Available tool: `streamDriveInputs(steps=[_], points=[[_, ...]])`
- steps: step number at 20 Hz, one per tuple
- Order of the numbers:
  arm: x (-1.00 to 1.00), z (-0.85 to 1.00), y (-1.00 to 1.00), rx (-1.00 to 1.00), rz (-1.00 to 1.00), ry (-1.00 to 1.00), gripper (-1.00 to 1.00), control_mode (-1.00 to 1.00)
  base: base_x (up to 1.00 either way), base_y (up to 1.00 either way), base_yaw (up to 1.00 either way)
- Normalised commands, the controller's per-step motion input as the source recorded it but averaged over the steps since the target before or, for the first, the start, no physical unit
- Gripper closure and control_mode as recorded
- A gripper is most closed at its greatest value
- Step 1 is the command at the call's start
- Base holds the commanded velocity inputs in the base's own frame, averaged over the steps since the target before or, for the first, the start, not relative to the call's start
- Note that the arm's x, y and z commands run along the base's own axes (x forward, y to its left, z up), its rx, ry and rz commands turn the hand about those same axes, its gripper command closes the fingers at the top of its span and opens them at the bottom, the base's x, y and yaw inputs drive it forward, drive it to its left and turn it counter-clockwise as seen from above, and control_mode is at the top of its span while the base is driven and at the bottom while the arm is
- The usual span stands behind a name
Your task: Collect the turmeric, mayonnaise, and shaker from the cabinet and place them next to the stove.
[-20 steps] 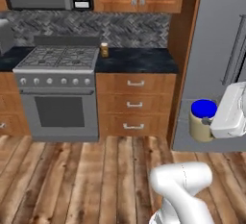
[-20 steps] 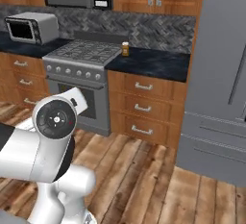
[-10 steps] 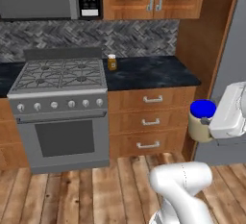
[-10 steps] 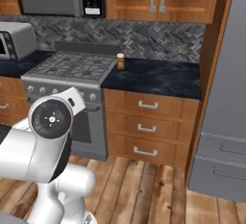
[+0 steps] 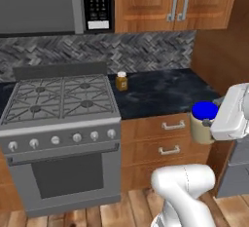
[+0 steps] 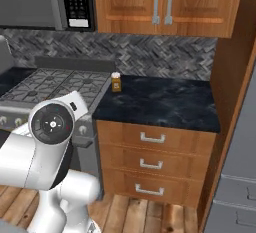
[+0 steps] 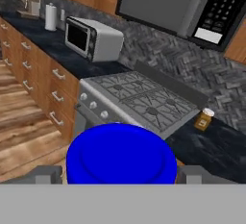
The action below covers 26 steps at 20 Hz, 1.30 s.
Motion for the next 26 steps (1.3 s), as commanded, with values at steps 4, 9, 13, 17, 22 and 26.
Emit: streamDriveInputs(steps=[4, 9, 13, 17, 22, 26], points=[[0.00, 0.00, 0.00, 0.00, 0.00, 0.00, 1.00, 1.00, 0.95, 0.30, -0.10], [0.00, 0.00, 0.00, 0.00, 0.00, 0.00, 1.00, 1.00, 0.93, 0.26, -0.06], [0.00, 0.00, 0.00, 0.00, 0.00, 0.00, 1.00, 1.00, 0.68, 0.33, -0.01], [0.00, 0.00, 0.00, 0.00, 0.00, 0.00, 1.00, 1.00, 0.58, 0.27, 0.00], [0.45, -0.61, 0.01, 0.00, 0.08, 0.14, 1.00, -1.00, 0.11, 0.04, 0.00], [0.61, -0.82, 0.00, 0.00, 0.21, 0.20, 1.00, -1.00, 0.00, 0.00, 0.00]])
